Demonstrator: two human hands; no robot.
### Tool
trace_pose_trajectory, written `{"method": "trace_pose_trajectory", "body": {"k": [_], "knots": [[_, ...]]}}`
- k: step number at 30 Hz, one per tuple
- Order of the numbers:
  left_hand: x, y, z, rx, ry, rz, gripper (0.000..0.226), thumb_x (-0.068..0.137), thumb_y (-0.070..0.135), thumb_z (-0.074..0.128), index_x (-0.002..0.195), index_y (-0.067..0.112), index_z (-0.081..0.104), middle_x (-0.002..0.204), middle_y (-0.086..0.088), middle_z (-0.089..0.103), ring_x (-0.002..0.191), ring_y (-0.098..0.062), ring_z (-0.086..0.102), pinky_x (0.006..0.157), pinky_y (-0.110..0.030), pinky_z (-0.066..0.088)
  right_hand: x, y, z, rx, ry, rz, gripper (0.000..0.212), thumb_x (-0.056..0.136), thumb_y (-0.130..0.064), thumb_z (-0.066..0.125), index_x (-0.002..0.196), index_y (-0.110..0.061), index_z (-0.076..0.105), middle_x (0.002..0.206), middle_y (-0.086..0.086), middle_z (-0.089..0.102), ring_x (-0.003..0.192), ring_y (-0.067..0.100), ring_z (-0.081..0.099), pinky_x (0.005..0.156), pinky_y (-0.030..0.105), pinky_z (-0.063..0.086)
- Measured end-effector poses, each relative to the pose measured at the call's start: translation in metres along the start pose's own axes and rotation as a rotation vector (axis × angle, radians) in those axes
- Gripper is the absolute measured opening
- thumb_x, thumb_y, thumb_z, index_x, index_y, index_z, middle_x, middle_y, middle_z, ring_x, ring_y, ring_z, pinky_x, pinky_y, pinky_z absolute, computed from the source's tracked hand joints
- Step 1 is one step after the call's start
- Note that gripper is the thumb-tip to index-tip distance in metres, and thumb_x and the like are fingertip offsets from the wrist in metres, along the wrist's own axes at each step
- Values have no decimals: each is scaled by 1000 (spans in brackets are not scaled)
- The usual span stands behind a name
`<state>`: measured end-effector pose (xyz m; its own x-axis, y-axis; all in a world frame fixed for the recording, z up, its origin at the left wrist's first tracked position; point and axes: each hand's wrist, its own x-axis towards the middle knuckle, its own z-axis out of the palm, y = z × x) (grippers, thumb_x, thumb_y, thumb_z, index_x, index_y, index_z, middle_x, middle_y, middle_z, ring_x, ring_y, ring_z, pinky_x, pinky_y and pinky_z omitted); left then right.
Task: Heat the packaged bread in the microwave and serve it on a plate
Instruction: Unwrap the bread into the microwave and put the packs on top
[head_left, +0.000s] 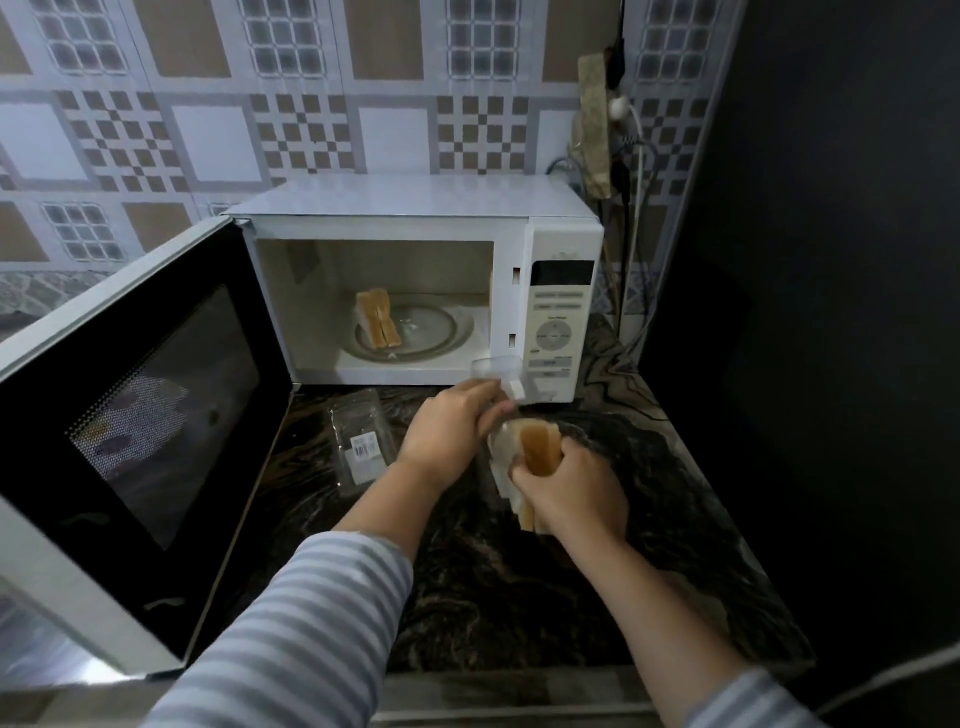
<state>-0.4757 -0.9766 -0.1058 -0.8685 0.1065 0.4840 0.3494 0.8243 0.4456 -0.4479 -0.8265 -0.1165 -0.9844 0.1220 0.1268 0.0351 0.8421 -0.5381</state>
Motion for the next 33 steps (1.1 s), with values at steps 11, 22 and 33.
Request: {"method": "trace_pose_trajectory", "body": {"k": [11,22,33], "knots": [[-79,-24,24,503,41,48,30,85,38,40,84,27,67,100,8,68,80,-19,68,76,-33,50,-24,49,-11,68,41,89,35,79,-53,60,84,-19,58,79,-4,57,71,16,54,51,26,34],[-124,-50,11,647,2,-17,16,82,39,51,83,30,64,93,4,65,82,-21,61,70,-35,44,25,-9,-7,342,-45,-85,29,78,-45,66,70,-19,55,66,-5,56,60,11,53,47,24,31],[-130,-53,12,289,-208,-165,63,88,69,40,144,43,29,160,11,4,148,-15,2,119,-39,5,143,-111,55,338,-196,-309,35,82,-52,60,91,-19,64,87,1,65,83,25,63,66,30,46]]}}
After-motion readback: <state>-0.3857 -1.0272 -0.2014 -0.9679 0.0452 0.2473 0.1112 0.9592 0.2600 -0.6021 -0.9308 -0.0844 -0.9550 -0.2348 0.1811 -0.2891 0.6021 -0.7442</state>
